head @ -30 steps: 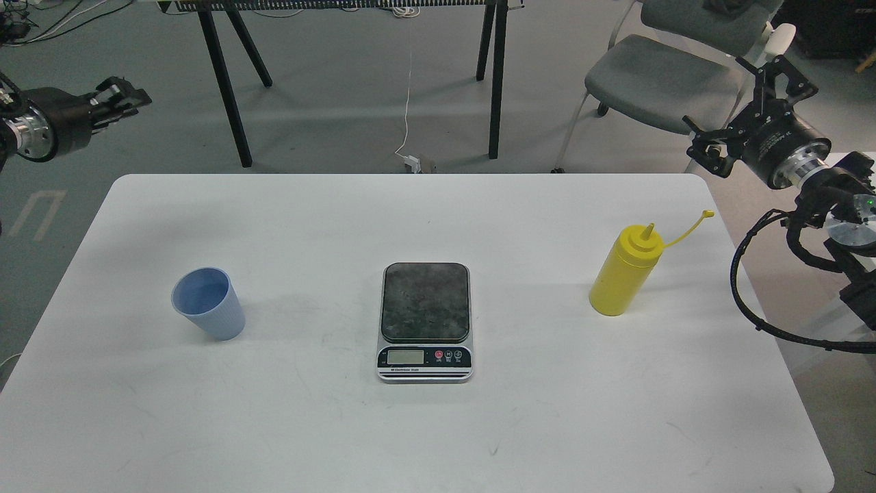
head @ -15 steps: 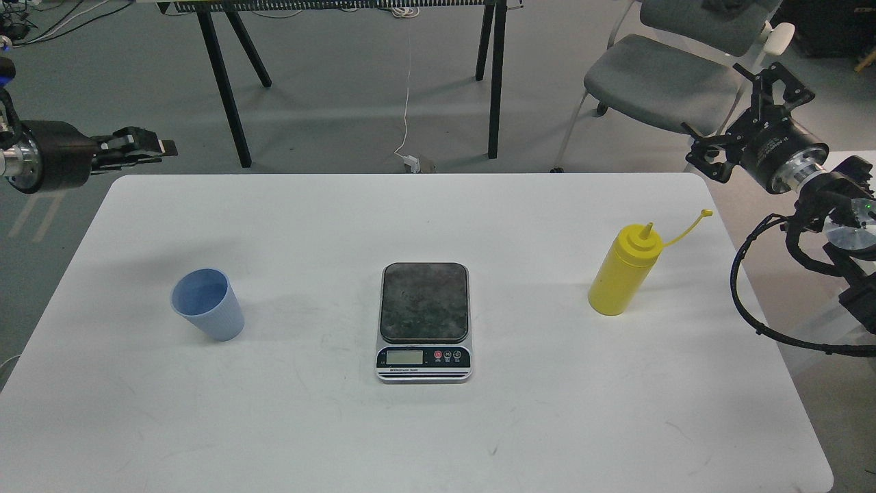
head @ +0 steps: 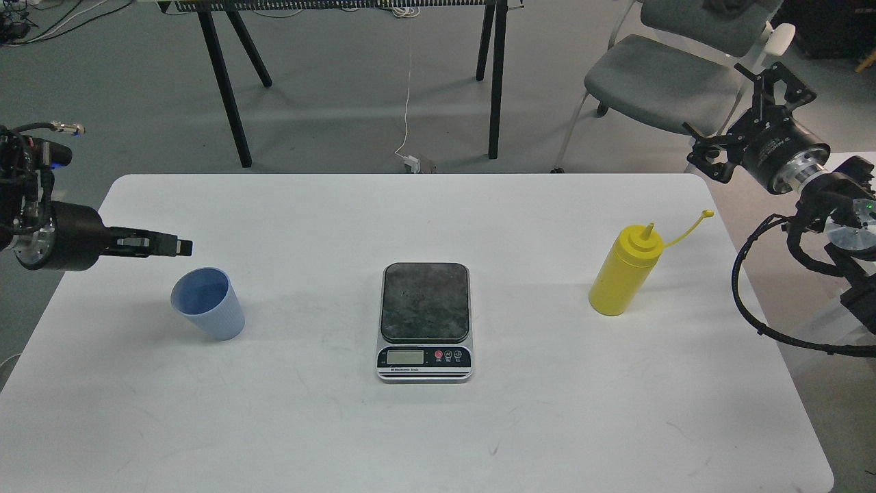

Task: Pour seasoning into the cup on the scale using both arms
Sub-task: 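Lower the left gripper toward the light blue cup, then close the left gripper on the rim of the blue cup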

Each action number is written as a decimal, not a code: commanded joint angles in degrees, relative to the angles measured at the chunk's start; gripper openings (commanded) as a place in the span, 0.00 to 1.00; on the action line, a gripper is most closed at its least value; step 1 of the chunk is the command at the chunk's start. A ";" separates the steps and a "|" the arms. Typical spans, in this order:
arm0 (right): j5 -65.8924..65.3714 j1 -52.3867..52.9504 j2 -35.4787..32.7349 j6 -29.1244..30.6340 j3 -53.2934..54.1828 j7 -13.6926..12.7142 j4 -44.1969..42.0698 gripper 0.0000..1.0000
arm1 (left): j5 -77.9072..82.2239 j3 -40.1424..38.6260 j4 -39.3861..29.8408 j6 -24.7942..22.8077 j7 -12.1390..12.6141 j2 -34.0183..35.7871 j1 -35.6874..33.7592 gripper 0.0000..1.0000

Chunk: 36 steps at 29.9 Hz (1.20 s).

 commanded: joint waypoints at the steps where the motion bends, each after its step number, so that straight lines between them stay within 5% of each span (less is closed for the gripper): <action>1: 0.00 0.00 0.04 0.00 -0.06 0.00 0.05 0.99 | 0.31 0.21 0.31 0.00 0.00 -0.14 0.30 0.42; 9: 0.00 0.17 -0.04 0.00 -0.06 0.00 0.22 0.99 | 0.31 -0.06 2.33 0.49 0.00 -0.76 7.59 0.42; 36: -0.09 0.18 -0.04 0.00 -0.06 0.00 0.57 0.99 | -0.05 -0.06 5.49 3.74 0.00 -4.54 8.82 0.42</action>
